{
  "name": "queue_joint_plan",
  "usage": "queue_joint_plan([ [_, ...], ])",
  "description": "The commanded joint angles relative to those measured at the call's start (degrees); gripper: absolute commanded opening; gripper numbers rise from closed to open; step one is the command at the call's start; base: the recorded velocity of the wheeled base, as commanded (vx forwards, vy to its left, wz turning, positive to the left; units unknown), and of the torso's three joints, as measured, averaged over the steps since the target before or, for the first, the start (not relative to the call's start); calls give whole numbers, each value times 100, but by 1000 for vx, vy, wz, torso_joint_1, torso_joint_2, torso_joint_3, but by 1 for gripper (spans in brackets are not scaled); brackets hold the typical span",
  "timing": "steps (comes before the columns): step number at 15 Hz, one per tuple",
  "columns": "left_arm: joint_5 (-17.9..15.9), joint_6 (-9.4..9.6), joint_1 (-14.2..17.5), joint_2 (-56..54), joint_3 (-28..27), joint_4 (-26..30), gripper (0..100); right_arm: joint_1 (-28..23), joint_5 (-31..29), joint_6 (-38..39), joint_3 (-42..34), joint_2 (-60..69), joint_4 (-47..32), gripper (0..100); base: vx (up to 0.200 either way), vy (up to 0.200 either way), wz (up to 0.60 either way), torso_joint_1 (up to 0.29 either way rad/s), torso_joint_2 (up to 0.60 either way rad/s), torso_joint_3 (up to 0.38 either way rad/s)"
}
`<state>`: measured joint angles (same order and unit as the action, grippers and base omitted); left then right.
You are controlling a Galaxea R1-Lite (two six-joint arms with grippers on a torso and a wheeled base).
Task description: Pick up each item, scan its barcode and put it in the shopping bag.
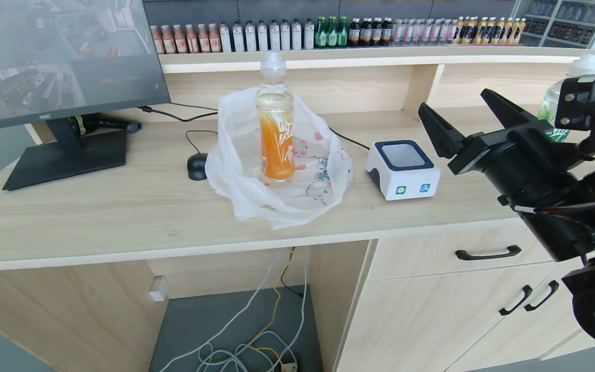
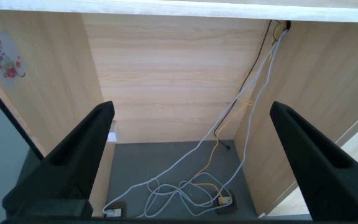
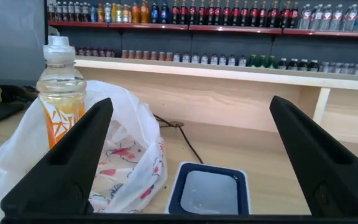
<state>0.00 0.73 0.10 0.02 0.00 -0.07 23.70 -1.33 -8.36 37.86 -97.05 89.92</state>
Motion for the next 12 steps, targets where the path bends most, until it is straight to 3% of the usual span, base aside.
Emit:
queue_joint_plan([
  [1, 0, -3, -1, -2, 0, -1, 100, 12, 1, -139, -7, -25, 8, 100, 0, -200, 0, 2, 2, -2],
  [5, 0, 6, -1, -2, 0, -1, 100, 3, 1, -166, 257, -7, 8, 100, 0, -200, 0, 2, 7, 1],
  [12, 0, -12, -1, -2, 0, -1, 100, 205, 1, -166, -86, -86, 8, 100, 0, -200, 0, 1, 2, 2],
])
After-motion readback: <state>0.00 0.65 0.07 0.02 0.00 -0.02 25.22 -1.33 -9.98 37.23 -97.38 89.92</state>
